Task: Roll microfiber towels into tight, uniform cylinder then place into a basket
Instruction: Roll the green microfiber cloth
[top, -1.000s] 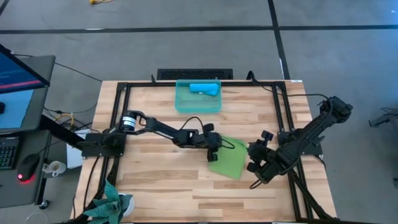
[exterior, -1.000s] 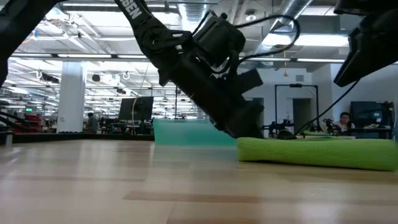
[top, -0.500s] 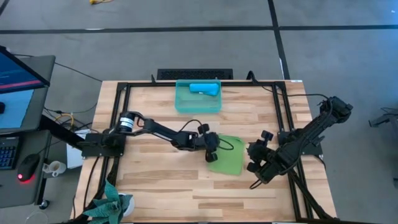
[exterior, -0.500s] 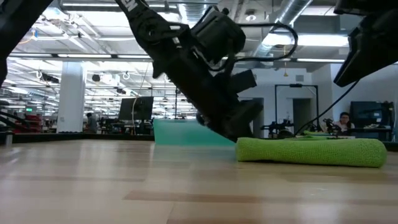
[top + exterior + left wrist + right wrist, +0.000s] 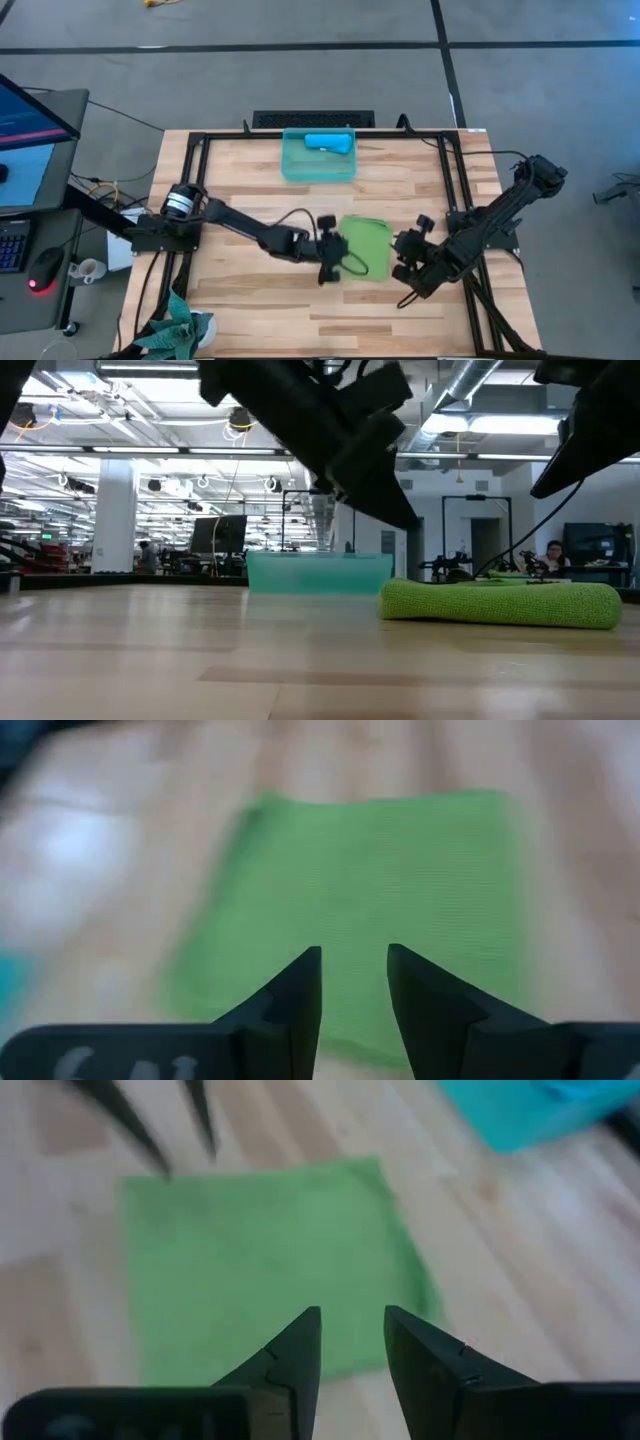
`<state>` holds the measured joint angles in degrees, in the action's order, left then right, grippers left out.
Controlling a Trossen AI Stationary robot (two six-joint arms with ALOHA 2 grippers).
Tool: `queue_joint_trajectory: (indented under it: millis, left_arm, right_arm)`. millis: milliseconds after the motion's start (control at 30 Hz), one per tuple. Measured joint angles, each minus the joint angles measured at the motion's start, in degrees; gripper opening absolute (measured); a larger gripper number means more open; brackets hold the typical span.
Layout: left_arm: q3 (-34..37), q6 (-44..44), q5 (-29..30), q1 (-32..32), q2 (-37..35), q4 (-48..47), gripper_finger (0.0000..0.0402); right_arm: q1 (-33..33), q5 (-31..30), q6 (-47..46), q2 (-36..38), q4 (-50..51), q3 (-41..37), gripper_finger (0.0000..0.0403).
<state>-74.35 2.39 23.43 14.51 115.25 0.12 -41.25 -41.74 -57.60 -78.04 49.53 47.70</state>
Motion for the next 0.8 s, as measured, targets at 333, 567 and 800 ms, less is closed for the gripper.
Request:
queue_joint_trajectory:
  millis: [333, 567, 800]
  left_arm:
    - [1.0, -0.2, 1.0, 2.6, 4.9, 5.9, 0.0109]
    - [1.0, 2.1, 0.8, 2.5, 4.9, 4.7, 0.0109]
    - [1.1, 7.3, 0.8, 3.1, 4.9, 2.9, 0.0109]
  right_arm:
    - [-4.3, 1.2, 7.0, 0.0, -31.4, -9.7, 0.0086]
    - [-8.5, -2.5, 7.1, 0.0, -48.3, -19.0, 0.0013]
    - [-9.3, -4.3, 7.1, -0.1, -61.5, -25.6, 0.0021]
